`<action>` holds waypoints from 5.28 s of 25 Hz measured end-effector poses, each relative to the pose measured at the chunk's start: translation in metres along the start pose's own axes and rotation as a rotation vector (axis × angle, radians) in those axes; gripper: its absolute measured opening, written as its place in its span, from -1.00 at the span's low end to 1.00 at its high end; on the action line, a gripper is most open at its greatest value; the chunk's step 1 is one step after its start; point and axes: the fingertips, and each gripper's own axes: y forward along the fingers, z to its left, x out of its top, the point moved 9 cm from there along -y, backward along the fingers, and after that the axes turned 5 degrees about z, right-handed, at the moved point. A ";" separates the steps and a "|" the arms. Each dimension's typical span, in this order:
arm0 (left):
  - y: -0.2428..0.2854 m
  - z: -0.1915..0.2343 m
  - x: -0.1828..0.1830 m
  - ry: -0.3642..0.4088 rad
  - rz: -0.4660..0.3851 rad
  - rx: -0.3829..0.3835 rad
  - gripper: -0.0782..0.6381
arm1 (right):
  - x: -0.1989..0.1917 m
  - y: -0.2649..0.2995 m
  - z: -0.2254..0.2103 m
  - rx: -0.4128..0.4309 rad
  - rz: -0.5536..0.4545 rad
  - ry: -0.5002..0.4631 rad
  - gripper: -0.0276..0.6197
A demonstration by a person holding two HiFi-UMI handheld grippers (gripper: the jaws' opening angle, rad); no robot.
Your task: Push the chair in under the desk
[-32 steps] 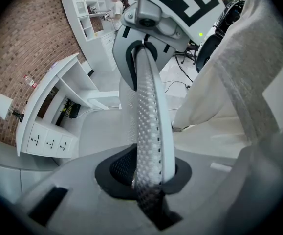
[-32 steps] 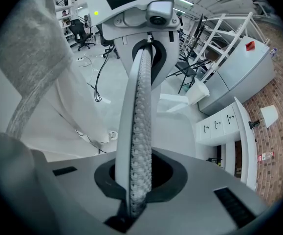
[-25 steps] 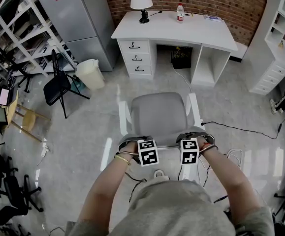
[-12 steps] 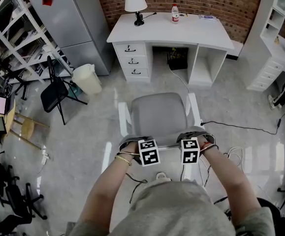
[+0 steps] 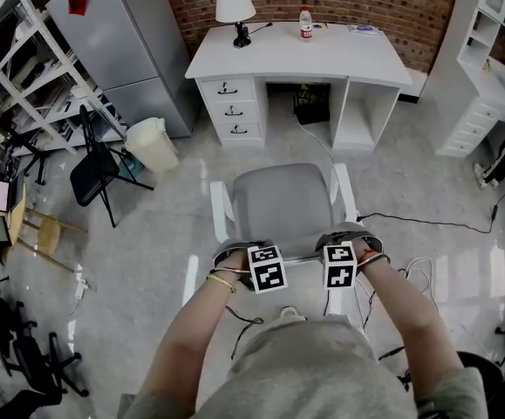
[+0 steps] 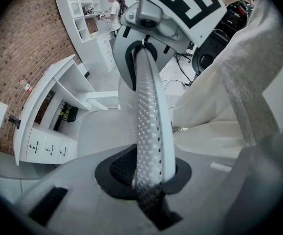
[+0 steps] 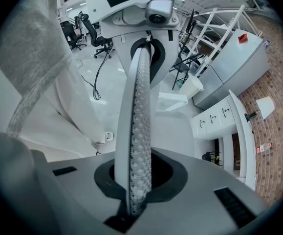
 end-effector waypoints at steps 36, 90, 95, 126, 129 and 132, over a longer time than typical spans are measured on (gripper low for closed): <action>0.004 0.058 -0.005 0.054 0.015 -0.026 -0.58 | -0.001 0.012 -0.044 -0.025 0.018 0.071 -0.84; 0.016 0.195 0.036 0.119 0.011 -0.027 -0.61 | -0.056 0.032 -0.169 -0.032 0.035 0.125 -0.83; 0.018 0.208 0.041 0.120 0.008 -0.027 -0.61 | -0.063 0.034 -0.181 -0.030 0.038 0.126 -0.83; 0.023 0.282 0.063 0.119 0.007 -0.015 -0.62 | -0.093 0.044 -0.253 -0.043 0.040 0.115 -0.83; 0.023 0.289 0.065 0.120 0.009 -0.016 -0.62 | -0.096 0.044 -0.261 -0.045 0.040 0.117 -0.83; 0.024 0.296 0.067 0.120 0.008 -0.017 -0.62 | -0.099 0.046 -0.266 -0.042 0.039 0.116 -0.83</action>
